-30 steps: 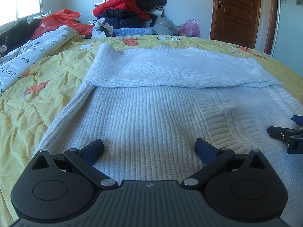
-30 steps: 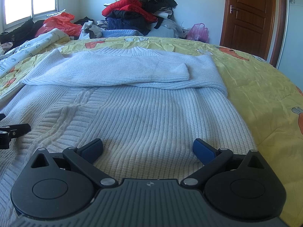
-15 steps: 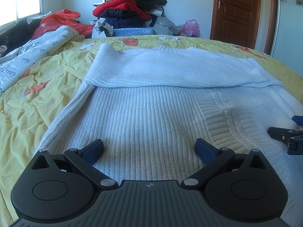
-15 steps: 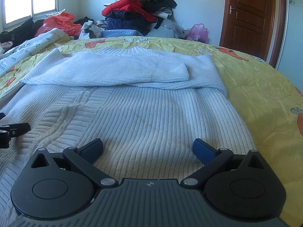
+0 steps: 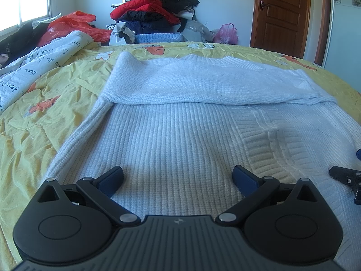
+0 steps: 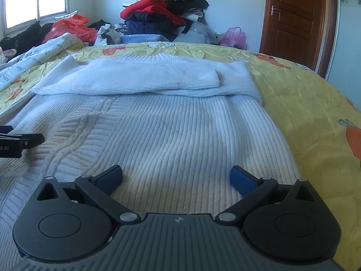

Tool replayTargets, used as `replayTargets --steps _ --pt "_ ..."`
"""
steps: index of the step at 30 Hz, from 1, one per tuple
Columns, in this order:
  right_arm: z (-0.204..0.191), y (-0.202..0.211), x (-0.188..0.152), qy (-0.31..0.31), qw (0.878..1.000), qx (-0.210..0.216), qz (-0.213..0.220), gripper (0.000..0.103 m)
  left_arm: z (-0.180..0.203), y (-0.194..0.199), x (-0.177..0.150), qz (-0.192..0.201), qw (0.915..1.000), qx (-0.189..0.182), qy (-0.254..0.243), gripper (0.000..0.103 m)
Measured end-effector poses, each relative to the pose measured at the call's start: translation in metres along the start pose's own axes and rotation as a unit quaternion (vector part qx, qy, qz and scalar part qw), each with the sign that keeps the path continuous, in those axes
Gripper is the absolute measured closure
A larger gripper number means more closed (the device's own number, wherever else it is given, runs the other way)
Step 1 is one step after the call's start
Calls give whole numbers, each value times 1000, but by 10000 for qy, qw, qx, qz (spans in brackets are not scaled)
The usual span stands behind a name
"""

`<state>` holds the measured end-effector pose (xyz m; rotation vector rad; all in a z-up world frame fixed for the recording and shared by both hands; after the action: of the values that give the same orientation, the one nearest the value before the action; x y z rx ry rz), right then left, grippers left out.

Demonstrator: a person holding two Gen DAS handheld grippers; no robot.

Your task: Fold small clothes

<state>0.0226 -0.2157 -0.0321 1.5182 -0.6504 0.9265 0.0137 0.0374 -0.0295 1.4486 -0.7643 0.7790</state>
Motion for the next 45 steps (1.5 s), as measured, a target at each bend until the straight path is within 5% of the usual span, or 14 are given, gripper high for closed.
replayTargets --steps 45 --pt "-1 0 0 -1 10000 -2 0 0 4 17 -7 -139 9998 158 10 0"
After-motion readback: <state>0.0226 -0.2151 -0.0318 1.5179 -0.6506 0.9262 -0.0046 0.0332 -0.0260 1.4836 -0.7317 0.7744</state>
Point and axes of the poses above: each gripper's, at about its wrist camera, not at the fingertips, and y roughly against the way its jaws point, z to its right, x to its top, the point moved 5 cm from there along -y, roughly the way its jaws point, and after that the axes turned 7 degrees about z, right-handed, at the moved point
